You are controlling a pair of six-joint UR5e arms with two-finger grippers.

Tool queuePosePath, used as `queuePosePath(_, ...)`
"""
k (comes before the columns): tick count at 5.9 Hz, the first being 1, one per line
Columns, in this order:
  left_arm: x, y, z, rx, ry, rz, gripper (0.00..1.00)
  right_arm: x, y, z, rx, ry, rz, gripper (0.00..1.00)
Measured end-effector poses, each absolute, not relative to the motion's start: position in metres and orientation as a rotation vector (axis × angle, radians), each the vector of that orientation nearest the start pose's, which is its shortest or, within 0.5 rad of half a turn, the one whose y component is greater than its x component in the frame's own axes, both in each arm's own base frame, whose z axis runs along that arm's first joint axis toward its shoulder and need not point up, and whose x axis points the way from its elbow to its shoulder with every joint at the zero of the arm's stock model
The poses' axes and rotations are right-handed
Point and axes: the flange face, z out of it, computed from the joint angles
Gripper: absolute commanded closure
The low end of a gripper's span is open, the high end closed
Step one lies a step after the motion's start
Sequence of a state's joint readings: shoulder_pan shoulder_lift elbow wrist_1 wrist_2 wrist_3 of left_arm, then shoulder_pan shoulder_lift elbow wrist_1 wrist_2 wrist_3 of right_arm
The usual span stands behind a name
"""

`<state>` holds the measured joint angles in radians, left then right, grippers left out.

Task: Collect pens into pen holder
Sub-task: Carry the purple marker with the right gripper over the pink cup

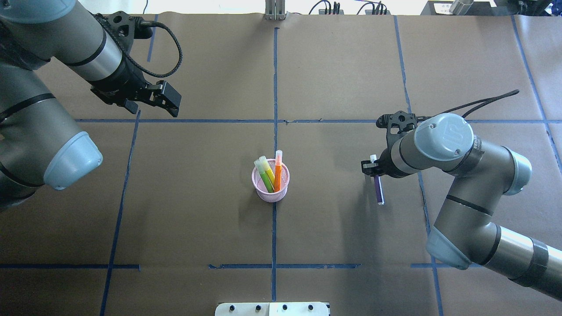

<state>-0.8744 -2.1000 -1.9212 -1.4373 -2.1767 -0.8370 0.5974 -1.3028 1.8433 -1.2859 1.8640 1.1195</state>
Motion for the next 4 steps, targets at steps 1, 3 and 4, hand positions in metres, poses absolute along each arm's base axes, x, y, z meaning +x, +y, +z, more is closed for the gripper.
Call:
queuePosePath(1,0.323,-0.506,0.222,0.115,0.912,0.095,0.00,-0.408,-0.418,0.329,0.260,-0.884,0.037,1.00)
queuePosePath(3,0.326,-0.506,0.225,0.109,0.907,0.096,0.00,-0.409,-0.404,0.248,0.529,-0.928,0.099,1.00)
queuePosePath(4,0.327,-0.506,0.226,0.106,0.906,0.096,0.00,-0.426,-0.385,0.220,0.641,-0.927,0.130,1.00)
